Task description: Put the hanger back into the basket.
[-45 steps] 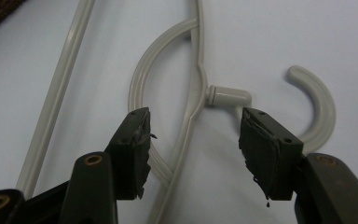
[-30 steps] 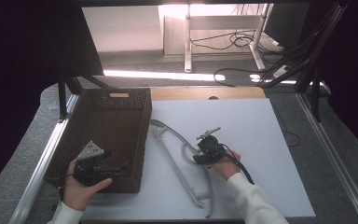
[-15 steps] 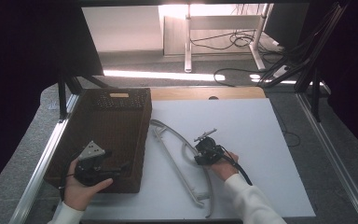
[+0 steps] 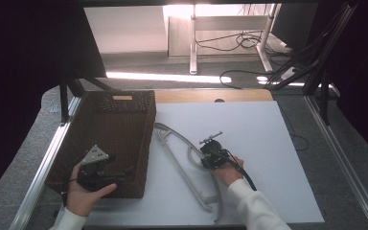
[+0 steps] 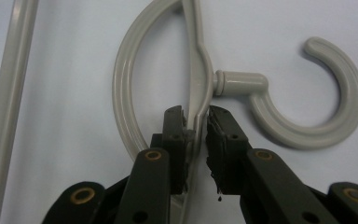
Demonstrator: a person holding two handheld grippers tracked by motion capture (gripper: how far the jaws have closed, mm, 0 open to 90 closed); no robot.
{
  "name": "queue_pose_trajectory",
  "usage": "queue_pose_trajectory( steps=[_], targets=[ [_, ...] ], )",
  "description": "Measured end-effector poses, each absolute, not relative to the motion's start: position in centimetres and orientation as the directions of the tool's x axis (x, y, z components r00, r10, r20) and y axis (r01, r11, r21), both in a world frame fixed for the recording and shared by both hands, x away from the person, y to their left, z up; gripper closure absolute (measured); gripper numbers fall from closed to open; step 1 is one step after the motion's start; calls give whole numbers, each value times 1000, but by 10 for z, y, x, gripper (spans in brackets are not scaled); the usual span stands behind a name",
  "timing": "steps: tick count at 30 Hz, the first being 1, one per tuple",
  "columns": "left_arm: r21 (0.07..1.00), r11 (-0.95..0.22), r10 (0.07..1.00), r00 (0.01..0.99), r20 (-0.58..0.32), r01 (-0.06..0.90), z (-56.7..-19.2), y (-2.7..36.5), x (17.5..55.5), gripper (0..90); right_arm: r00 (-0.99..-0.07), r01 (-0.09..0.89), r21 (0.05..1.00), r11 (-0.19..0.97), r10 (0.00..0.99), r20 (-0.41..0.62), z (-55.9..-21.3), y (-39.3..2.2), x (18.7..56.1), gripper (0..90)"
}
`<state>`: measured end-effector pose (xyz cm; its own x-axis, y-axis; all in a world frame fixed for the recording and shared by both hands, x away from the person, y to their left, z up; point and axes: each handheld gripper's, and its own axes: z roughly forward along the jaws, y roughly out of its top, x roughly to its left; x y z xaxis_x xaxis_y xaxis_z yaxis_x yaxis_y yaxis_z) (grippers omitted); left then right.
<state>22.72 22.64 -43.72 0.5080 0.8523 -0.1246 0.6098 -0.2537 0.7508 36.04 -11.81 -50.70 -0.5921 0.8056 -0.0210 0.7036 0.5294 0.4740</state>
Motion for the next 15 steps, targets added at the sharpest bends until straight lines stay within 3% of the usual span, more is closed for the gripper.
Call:
queue_pose_trajectory(
  steps=[4,15],
  targets=[
    [749,-252,854,505,-126,613,-438,228,228,204,-567,701,479,528,820,-75,-506,-127,364,825],
    [749,-251,854,505,-127,613,-439,228,228,204,-566,634,547,546,810,-153,-488,-151,368,830]
  ],
)
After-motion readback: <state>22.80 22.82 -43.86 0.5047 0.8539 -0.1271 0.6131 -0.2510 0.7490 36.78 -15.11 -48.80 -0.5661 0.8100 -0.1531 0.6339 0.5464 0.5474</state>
